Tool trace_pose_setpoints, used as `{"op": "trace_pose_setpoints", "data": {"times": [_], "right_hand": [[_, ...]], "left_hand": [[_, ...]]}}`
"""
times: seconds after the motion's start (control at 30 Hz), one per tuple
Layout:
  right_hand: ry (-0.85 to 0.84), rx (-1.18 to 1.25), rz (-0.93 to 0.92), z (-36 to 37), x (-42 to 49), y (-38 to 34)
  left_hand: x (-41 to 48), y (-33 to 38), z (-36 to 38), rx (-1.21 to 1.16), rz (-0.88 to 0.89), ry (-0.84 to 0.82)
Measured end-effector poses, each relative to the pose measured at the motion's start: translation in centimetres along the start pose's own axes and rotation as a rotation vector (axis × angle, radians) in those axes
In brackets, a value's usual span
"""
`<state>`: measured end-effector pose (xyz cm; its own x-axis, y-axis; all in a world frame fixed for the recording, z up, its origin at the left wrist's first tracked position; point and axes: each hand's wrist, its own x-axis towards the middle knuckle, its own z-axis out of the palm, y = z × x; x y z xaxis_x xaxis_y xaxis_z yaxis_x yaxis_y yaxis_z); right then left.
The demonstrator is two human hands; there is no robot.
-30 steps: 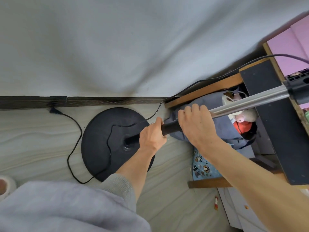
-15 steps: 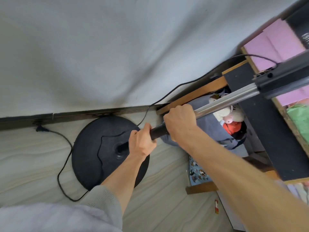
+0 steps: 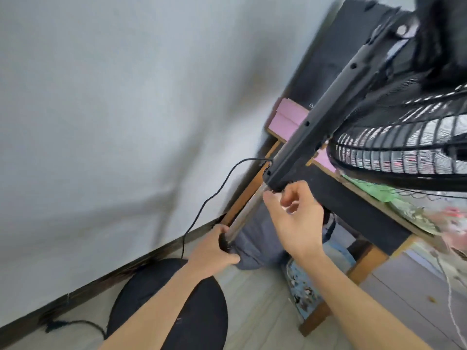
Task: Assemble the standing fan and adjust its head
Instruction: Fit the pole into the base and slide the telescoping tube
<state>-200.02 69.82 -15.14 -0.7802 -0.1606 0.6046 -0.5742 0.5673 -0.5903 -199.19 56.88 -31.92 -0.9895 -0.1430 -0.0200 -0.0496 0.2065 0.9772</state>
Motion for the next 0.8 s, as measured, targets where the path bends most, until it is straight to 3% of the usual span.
{"op": "trace_pose_setpoints", "data": {"times": [0.13, 0.27, 0.33, 0.5, 0.8], "right_hand": [[0.035, 0.19, 0.289, -1.0, 1.3, -1.2], [-0.273, 0.648, 0.473, -0.5, 4.2, -2.2], [-0.358, 0.743, 0.487, -0.7, 5.2, -2.1], [-0.325, 0.424, 0.289, -1.3, 5.2, -0.7], [-0.163, 0.217, 0.306, 0.0, 4.6, -0.9]], "left_hand": [[-0.5, 4.1, 0.0, 0.079, 0.05, 0.028], [-0.4, 4.8, 0.0, 0.394, 0.063, 0.123], [-0.7, 4.8, 0.1, 0.44, 0.046, 0.152], [-0.6, 5.1, 0.4, 0.508, 0.017, 0.15], [-0.2, 5.8, -0.4, 0.597, -0.006, 0.118]]}}
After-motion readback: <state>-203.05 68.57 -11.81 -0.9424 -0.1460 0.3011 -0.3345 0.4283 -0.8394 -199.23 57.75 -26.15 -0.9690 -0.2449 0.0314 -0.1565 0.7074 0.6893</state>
